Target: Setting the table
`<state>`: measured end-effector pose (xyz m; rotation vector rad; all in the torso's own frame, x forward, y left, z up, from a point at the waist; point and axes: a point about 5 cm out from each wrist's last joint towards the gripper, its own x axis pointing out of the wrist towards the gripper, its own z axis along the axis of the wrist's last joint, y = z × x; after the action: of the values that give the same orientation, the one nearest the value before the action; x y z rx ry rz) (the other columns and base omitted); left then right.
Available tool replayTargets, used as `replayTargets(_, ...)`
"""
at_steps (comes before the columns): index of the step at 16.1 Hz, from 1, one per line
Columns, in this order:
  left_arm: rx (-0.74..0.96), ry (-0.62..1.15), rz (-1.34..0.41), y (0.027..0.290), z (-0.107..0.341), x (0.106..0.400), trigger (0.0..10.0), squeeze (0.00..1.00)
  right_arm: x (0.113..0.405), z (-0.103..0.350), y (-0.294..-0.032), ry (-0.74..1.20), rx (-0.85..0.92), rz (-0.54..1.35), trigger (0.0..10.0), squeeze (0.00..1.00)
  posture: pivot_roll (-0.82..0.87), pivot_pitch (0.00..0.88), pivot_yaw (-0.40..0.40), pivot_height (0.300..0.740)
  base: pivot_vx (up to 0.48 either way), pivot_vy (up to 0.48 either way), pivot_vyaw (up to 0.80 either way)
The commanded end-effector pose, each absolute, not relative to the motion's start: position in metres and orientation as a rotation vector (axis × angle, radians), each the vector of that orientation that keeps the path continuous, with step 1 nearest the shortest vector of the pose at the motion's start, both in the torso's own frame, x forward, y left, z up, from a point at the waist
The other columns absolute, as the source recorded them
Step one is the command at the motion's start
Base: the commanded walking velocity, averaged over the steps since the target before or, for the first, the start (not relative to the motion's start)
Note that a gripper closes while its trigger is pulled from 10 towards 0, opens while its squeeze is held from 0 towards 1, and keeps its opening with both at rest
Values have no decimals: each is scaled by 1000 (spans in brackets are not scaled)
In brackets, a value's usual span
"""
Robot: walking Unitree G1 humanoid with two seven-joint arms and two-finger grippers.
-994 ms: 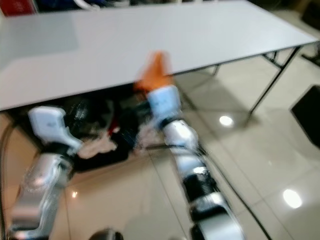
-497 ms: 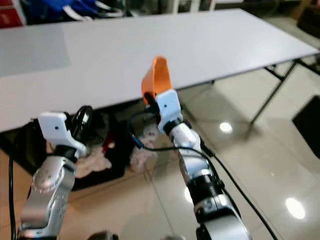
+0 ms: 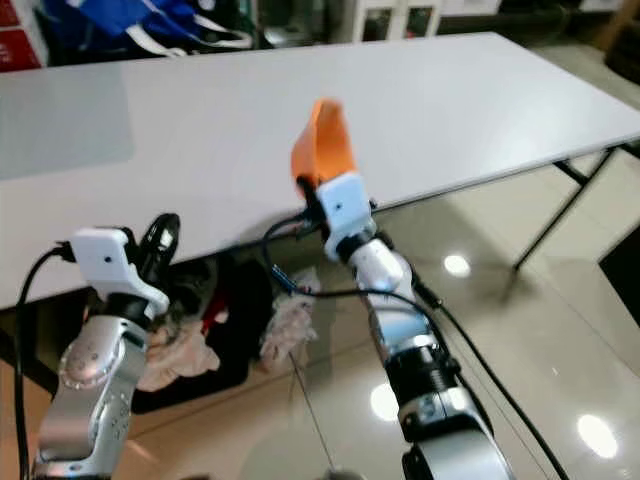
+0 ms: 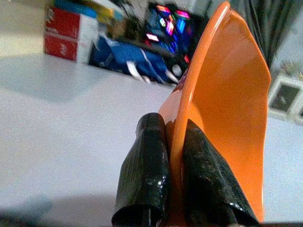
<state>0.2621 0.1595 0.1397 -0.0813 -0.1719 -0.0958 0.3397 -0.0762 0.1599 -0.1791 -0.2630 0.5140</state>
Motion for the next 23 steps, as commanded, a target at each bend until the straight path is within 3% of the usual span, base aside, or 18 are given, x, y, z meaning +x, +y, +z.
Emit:
replayTargets(1, -73, -183, -87, 163, 142, 262, 10000, 0, 339, 186, -61, -375, -182, 556, 10000, 0, -78, 48, -39, 740, 480, 0, 0)
replayTargets(5, -76, -183, -91, 162, 142, 262, 10000, 0, 340, 186, -61, -371, -183, 553, 10000, 0, -75, 57, -39, 740, 480, 0, 0)
replayTargets(8, -78, -183, -81, 164, 142, 261, 10000, 0, 341, 184, -62, -359, -280, 570, 10000, 0, -73, 60, -39, 740, 480, 0, 267)
replayTargets(12, -92, -149, -52, 165, 138, 262, 10000, 0, 354, 173, -80, -237, -797, 617, 10000, 0, -72, 68, -41, 740, 236, 0, 784)
replayTargets(14, -96, -139, -85, 160, 136, 260, 10000, 0, 358, 167, -101, -81, -999, 631, 10000, 0, -73, 72, -43, 740, 0, 0, 0)
replayTargets(16, -92, -131, -126, 155, 135, 258, 10000, 0, 358, 165, -112, 2, -1041, 625, 10000, 0, -74, 73, -43, 740, 0, 0, 0)
replayTargets(18, -78, -116, -232, 139, 133, 253, 10000, 0, 355, 168, -139, 196, -1134, 555, 10000, 0, -76, 83, -40, 740, 0, 0, 0)
replayTargets(23, -62, -98, -282, 132, 131, 252, 10000, 0, 336, 144, -134, 322, -1133, 683, 10000, 0, -84, 89, -32, 740, 0, 0, 0)
